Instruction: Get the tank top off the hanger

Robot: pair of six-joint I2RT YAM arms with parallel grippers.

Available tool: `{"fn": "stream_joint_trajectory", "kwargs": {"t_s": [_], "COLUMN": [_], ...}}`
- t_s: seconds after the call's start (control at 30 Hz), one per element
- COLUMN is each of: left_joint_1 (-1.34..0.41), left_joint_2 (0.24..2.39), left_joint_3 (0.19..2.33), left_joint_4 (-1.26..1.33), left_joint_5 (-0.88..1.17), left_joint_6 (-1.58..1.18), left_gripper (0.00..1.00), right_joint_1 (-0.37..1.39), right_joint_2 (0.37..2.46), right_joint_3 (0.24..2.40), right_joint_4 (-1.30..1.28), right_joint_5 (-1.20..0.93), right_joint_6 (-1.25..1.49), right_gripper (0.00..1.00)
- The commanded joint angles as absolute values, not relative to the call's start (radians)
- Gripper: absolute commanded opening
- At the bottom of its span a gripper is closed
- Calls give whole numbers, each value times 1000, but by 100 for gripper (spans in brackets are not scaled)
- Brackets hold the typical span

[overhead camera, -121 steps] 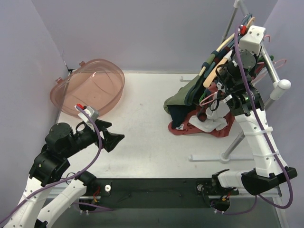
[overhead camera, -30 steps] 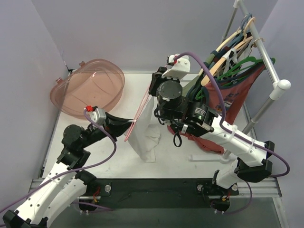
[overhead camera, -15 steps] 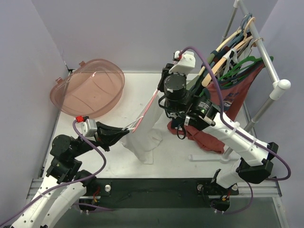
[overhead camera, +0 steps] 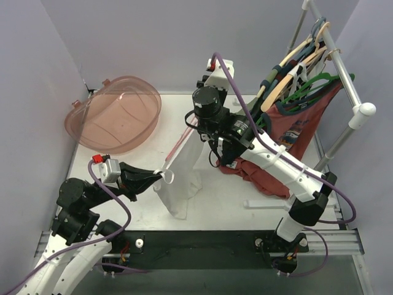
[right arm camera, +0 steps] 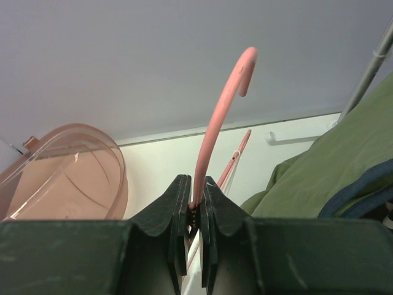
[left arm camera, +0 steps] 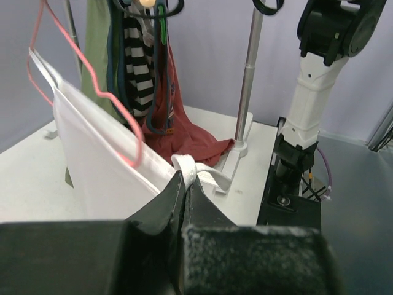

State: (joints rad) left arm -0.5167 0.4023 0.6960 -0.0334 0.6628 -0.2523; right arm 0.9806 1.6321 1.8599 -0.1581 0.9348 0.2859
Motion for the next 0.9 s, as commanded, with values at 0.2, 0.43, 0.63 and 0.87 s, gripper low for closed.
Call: {"fn": "stream_joint_trajectory", "kwargs": {"t_s": [0.2, 0.43, 0.63, 0.87], "left_joint_1": [-522, -522, -522, -522], "left_joint_2": [328, 385, 371, 451], "left_joint_3": [713, 716, 666, 672], "left_joint_4": [-254, -264, -213, -85], "left_joint_5": [431, 364, 345, 373], "left_joint_6": [-175, -222, -284, -313], "left_gripper": [0, 0, 55, 83], "right_joint_1": [946, 974, 1057, 1160], "right_joint_2": [1608, 1503, 1396, 1322], "right_joint_3": [1990, 1912, 1821, 1760], "right_joint_4": [-138, -147, -126, -135], "right_joint_5": [896, 646, 548, 505], "right_joint_6": [285, 258, 167, 110], "right_gripper": [0, 0, 0, 0]}}
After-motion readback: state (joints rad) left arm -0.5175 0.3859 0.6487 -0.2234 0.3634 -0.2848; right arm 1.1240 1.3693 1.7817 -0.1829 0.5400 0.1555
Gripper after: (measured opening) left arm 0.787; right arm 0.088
